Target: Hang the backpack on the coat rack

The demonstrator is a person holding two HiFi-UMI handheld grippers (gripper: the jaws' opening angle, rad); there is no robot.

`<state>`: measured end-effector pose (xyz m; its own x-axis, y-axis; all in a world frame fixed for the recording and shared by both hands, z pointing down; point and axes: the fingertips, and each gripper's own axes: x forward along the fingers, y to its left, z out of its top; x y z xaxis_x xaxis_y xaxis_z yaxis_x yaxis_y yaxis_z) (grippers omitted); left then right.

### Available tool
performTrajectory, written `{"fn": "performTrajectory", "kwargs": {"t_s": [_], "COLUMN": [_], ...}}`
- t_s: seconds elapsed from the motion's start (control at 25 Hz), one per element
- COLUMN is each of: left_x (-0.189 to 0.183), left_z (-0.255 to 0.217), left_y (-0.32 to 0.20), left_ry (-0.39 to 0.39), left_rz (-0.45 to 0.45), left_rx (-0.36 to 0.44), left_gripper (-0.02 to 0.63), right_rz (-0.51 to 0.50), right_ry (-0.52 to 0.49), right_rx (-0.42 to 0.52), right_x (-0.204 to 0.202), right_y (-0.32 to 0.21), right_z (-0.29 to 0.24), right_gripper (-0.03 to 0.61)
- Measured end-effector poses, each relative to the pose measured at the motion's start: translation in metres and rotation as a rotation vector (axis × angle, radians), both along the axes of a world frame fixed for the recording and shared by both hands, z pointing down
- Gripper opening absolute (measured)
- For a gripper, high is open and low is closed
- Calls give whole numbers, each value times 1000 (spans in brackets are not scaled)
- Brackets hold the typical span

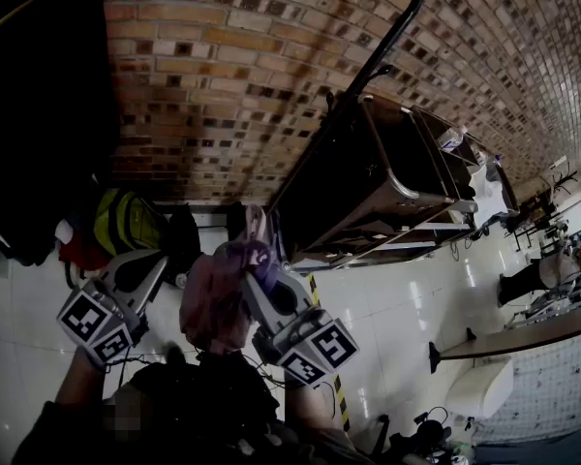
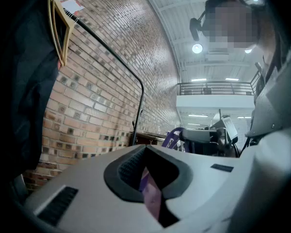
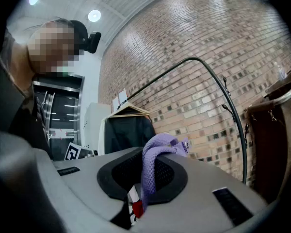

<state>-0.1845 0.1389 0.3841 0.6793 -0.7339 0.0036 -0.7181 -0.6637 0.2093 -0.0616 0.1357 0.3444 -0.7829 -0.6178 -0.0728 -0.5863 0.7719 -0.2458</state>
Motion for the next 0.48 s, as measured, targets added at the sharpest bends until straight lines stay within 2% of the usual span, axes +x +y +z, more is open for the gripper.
{"fn": "performTrajectory", "kwargs": {"t_s": [0.24,0.48], "left_x": [13,43], "left_z": [16,7], "left_y": [-53,-135], "left_ry": [-12,-34], "left_rz": [-50,-81], "left_rx": [-16,2], "left_gripper": [26,26], "right_rz": [-92,-169], "right_ry": [17,1], "right_rx": [-41,-27], "right_x": [0,16], "right_y": [-50,-132], "right_z": [26,16], "right_gripper": [23,23]}}
